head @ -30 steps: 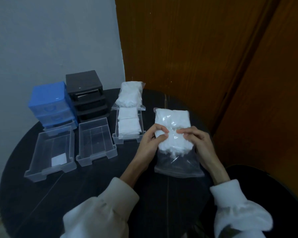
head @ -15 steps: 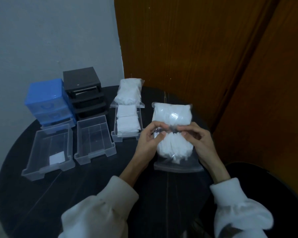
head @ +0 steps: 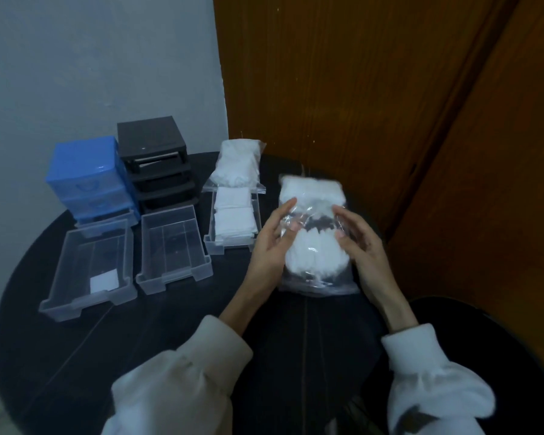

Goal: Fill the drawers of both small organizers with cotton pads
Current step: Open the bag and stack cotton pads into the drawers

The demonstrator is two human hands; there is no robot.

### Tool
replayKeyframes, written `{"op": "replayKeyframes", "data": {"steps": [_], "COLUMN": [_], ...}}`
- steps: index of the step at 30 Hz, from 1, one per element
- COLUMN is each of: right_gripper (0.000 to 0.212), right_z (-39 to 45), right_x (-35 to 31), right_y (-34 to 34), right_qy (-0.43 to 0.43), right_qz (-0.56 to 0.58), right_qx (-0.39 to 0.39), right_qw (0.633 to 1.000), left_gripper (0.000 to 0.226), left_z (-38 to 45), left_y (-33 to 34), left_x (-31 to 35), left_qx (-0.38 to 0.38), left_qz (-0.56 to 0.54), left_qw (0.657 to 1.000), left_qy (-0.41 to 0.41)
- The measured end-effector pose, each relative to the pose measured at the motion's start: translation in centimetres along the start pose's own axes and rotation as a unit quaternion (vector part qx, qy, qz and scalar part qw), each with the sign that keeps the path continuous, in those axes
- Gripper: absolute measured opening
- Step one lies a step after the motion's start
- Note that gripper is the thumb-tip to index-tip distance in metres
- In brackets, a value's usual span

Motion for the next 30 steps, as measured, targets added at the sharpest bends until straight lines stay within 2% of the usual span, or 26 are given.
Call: {"op": "replayKeyframes", "data": {"steps": [3, 6, 10, 14, 16, 20, 23, 30], "right_gripper": [0.038, 0.030, 0.016, 0.029, 0.029, 0.010, 0.013, 0.014], "right_z": [-0.1, -0.1, -0.1, 0.0, 0.1, 0.0, 0.0, -0.1], "right_x": [0.0, 0.0, 0.7, 1.7, 1.7, 1.6, 1.6, 1.5], "right_y": [-0.1, -0.3, -0.4, -0.6, -0.8, -1.3, -1.5, -1.4], "right_qy": [-0.016, -0.013, 0.011, 0.056, 0.051, 0.025, 0.022, 0.012], "right_qz": [-0.003, 0.011, -0.012, -0.064, -0.055, -0.061, -0.067, -0.083], "right_qx": [0.012, 0.025, 0.031, 0.029, 0.040, 0.072, 0.087, 0.075], "right_qw": [1.000, 1.000, 0.999, 0.996, 0.996, 0.995, 0.994, 0.994], "left_gripper": [0.045, 0.031, 0.018, 0.017, 0.019, 0.016, 0.007, 0.012], "left_z": [-0.1, -0.2, -0.1, -0.2, -0.1, 0.0, -0.1, 0.1], "left_y": [0.2, 0.0, -0.4, -0.7, -0.7, -0.4, -0.1, -0.5], "left_x": [-0.4, -0.6, -0.5, -0.5, -0.7, -0.9, -0.8, -1.8], "left_qx": [-0.026, -0.012, 0.019, 0.058, 0.056, 0.050, 0.052, 0.053], "left_qz": [0.009, 0.040, 0.016, 0.054, 0.060, 0.076, 0.098, 0.107], "left_qw": [1.000, 0.999, 1.000, 0.997, 0.996, 0.996, 0.993, 0.993], "left_qy": [-0.011, 0.007, 0.012, 0.019, 0.016, 0.017, 0.029, 0.004]}}
Point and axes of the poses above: each hand's wrist, its own z-axis towards the middle knuckle, its own y-axis out of the palm, x = y × z, the point moved 6 cm from there along z, towards the middle knuckle, and after that the axes turned 1 degree about -y, right-handed, at the moved point
